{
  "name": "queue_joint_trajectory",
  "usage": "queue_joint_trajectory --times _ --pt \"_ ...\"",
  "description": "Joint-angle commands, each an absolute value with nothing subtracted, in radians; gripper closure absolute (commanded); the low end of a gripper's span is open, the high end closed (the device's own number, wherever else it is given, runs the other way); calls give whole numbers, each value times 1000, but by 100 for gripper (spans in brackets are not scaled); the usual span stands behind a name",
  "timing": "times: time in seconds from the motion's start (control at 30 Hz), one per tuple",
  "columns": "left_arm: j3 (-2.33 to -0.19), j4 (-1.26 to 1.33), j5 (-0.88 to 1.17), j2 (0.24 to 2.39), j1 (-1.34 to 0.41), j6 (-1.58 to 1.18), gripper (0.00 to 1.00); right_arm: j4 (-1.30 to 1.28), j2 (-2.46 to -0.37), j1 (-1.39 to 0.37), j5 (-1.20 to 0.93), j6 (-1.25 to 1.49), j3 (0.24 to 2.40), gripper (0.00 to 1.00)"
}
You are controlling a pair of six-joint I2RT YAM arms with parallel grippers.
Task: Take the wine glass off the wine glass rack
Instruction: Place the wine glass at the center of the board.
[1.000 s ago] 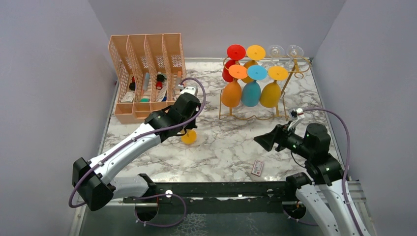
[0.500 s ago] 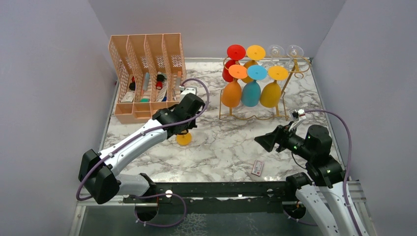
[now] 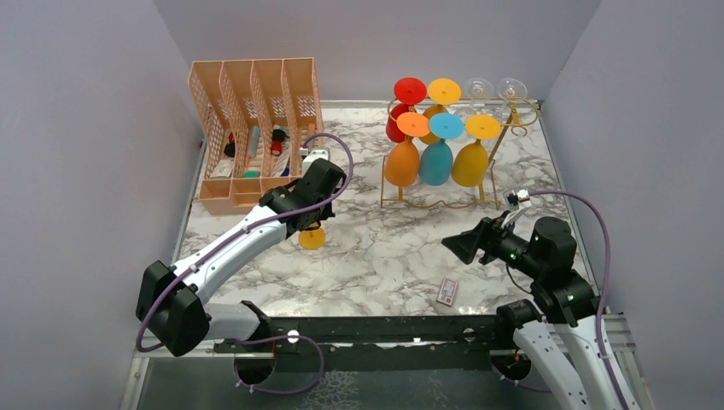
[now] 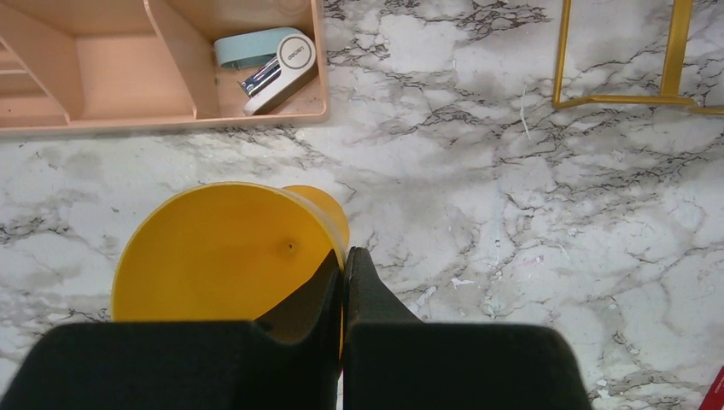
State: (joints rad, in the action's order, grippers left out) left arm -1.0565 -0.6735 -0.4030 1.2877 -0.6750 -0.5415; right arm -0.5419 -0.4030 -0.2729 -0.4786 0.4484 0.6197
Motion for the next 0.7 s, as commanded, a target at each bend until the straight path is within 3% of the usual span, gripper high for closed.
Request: queue_joint_trajectory --times 0.0,0.2,0.3,0.67 --pt "-1032 -638 -387 1268 -670 -562 100 -547 -404 -272 -469 461 607 25" --pt "-1035 -623 -382 1269 -670 -557 96 -548 -405 -272 -468 463 607 25" --pt "-1038 -625 -371 1264 -670 -545 80 -548 -407 -272 -468 462 607 25" --pt "-1065 -625 -371 1186 -670 -518 48 -551 -440 -272 -442 451 651 25"
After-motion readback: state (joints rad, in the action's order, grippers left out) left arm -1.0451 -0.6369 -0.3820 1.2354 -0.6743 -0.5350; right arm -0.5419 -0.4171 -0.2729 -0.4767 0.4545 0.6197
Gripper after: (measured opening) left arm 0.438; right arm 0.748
